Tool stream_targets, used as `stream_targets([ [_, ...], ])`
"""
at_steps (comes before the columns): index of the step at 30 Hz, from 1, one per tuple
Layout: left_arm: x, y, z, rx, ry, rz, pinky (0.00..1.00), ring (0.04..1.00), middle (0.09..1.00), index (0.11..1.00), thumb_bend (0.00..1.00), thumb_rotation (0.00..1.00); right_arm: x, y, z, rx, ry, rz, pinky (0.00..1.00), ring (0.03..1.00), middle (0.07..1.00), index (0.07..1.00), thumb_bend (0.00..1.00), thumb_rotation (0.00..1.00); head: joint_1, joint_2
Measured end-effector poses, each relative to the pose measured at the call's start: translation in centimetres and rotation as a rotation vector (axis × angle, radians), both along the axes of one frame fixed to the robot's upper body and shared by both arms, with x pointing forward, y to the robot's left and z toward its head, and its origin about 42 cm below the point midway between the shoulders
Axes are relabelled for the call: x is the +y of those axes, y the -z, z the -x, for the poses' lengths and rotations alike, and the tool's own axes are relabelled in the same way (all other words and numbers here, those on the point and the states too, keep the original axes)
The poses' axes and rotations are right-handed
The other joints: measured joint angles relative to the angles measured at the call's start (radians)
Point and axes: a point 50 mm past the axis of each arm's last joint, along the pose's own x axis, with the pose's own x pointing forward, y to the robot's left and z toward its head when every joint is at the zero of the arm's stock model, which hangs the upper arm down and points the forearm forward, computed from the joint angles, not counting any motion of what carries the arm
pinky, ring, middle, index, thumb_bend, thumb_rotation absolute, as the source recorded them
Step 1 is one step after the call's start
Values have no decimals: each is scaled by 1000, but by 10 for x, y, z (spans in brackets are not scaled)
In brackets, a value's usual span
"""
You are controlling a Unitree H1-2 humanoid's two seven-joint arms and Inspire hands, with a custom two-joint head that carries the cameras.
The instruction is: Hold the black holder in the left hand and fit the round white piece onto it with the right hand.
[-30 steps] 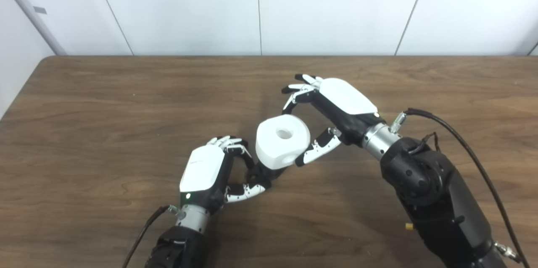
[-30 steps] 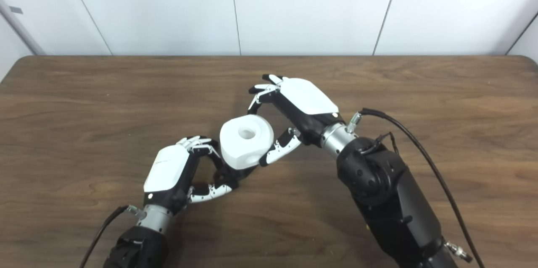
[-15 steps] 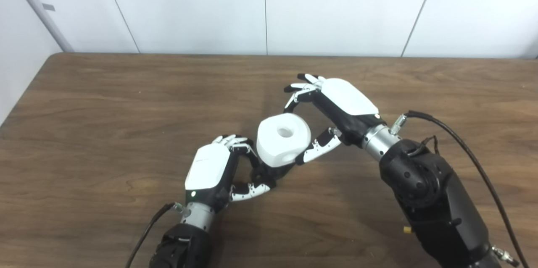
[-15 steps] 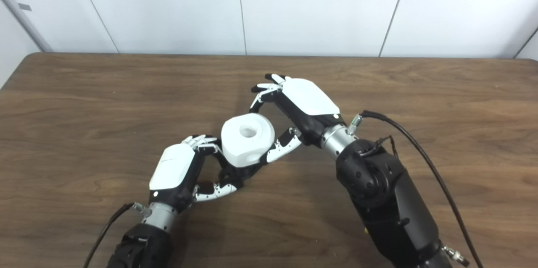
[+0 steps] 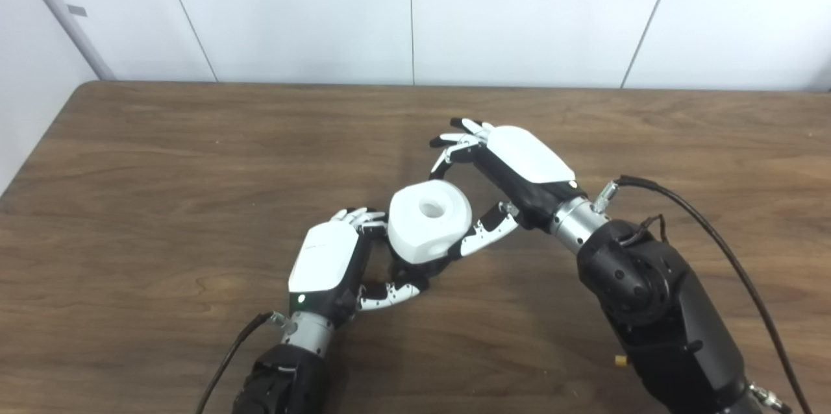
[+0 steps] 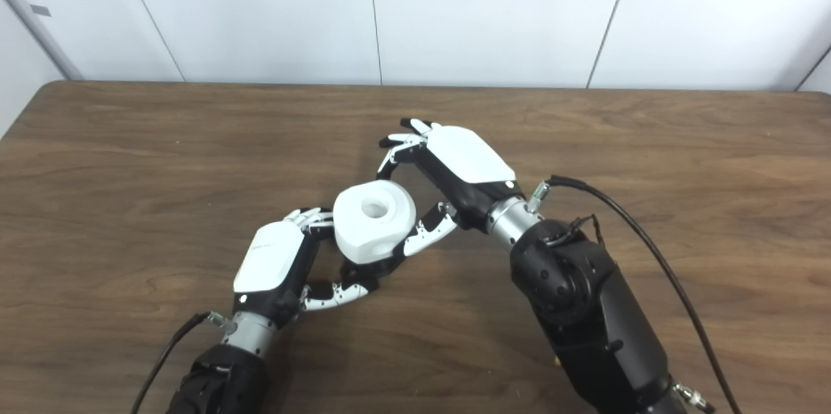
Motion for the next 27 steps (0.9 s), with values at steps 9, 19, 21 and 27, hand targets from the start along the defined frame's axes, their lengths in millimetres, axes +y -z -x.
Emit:
stream_targets([
  [9,-1,0,0,-4,-1,1,909,849,782,487,521,48,-3,3,2,-14,8,-7,1000,977,866,485,520,138,0,0],
  [19,-1,0,0,-3,-1,1,912,850,785,487,521,48,-6,5,1,-15,18,-7,1000,975,865,485,521,137,-2,2],
  [21,-1,0,0,-3,-1,1,911,850,785,487,521,48,-6,5,1,-16,20,-9,1000,976,865,485,521,137,-3,3],
  [27,-1,1,0,-3,-1,1,911,850,784,486,521,48,-6,7,0,-22,29,-15,1000,980,865,485,521,138,-3,3],
])
